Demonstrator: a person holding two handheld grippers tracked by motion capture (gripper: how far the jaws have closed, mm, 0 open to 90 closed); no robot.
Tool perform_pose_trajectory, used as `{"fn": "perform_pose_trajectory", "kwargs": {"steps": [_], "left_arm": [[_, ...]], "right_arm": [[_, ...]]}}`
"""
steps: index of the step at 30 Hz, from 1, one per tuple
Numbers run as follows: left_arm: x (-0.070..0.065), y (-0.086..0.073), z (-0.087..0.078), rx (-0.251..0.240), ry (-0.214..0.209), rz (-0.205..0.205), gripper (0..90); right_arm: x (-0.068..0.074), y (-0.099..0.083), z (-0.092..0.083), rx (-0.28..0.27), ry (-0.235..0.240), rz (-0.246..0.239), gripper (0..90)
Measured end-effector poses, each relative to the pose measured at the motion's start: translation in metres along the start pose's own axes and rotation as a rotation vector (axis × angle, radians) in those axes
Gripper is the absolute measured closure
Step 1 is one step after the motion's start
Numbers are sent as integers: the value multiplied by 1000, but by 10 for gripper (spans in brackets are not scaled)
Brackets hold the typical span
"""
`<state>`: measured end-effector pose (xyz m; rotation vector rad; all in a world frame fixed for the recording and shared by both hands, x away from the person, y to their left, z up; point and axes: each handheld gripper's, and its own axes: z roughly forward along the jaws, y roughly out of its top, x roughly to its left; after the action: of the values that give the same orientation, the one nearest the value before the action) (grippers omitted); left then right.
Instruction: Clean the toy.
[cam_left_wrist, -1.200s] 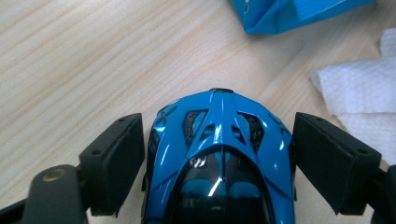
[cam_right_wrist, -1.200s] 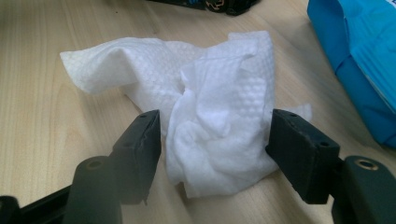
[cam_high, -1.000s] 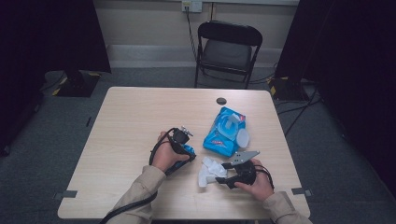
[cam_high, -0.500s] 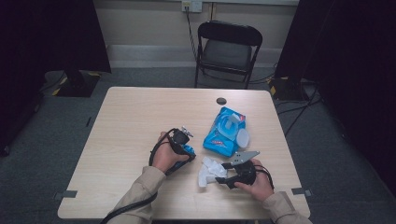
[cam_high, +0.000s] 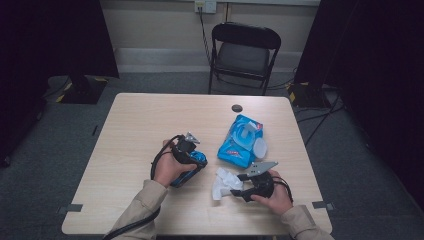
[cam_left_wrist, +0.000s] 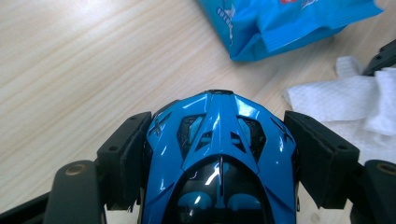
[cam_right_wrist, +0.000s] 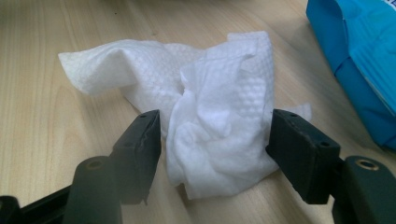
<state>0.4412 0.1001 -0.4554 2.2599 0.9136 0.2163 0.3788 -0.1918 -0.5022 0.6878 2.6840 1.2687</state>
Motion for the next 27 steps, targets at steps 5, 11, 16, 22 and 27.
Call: {"fn": "perform_pose_trajectory", "kwargs": {"steps": [5, 11, 16, 22, 27], "left_arm": [[-1, -2, -13, -46, -4, 16, 261], [-4, -5, -23, -109, -16, 20, 261], [-4, -8, -29, -141, -18, 25, 261], [-3, -8, -37, -181, -28, 20, 261], [-3, -11, -40, -191, -41, 9, 261]], "right_arm": [[0, 1, 0, 2, 0, 5, 337], [3, 5, -1, 18, -26, 3, 273], [4, 12, -10, -25, -67, 36, 219], [18, 22, -4, -48, -139, 187, 200], [34, 26, 16, 1, -149, 214, 256]]}}
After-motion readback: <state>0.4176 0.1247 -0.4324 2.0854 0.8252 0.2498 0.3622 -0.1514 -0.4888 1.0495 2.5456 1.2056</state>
